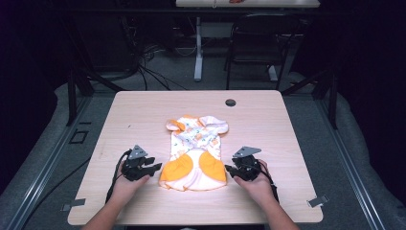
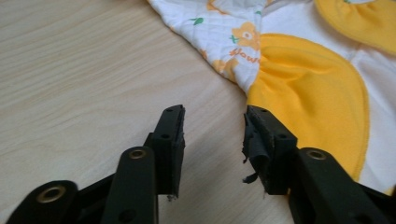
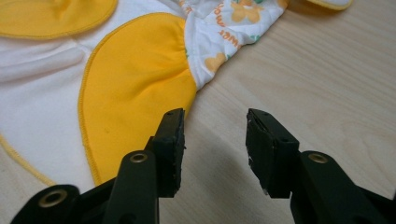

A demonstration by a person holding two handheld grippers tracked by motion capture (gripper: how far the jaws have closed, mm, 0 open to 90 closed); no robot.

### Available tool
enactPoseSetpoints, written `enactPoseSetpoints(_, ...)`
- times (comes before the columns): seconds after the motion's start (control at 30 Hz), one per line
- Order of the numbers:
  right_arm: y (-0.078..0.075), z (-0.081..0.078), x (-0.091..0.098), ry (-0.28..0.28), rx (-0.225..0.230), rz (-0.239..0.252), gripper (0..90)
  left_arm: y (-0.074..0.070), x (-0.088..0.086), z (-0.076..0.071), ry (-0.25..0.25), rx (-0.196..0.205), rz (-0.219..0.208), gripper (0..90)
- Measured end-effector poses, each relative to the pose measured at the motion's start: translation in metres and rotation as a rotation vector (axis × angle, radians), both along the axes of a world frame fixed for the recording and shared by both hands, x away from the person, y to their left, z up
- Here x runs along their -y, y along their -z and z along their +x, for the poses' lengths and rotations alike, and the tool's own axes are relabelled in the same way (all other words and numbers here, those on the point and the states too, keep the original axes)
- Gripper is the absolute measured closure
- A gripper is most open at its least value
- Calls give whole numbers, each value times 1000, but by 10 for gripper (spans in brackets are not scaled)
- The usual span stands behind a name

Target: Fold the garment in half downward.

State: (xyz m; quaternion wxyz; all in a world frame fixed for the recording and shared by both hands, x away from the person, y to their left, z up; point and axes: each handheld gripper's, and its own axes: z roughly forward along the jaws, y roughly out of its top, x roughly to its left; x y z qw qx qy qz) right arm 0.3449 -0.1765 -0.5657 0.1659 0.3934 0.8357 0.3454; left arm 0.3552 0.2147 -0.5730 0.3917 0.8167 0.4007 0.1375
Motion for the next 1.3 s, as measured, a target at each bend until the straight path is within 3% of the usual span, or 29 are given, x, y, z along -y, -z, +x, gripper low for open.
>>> enactPoseSetpoints(0.2,-1,-1,0,-14,-4,-10,599,-2,1,0,6,-1,-18,599)
enactPoseSetpoints(0.33,-4,-2,-3,-6,30,-32,572,-3,5,-2,23,17,-5,599)
enactPoseSetpoints(0.47,-8,0,-6,-28,15,26,698,-4,8,0,26,-1,-31,676)
enactPoseSetpoints(0.53,-10,0,-9,-37,19,32,760,-6,9,3,23,-16,-66,737)
enactPoseSetpoints(0.67,-12,2,-10,-37,20,34,831,-9,11,5,27,-7,-56,828)
enactPoseSetpoints(0.8,-15,9,-15,-54,5,39,893,-11,19,7,61,0,-27,894)
enactPoseSetpoints(0.9,-16,12,-19,-67,-6,32,898,-12,26,11,88,-3,-4,898)
enactPoseSetpoints(1.07,-14,18,-25,-99,-30,17,899,-13,33,18,91,-1,-14,898)
enactPoseSetpoints(1.17,-13,25,-32,-111,-41,4,899,-9,39,26,94,-20,-18,899)
enactPoseSetpoints(1.3,-10,33,-39,-110,-64,-11,899,-5,47,32,114,-30,9,897)
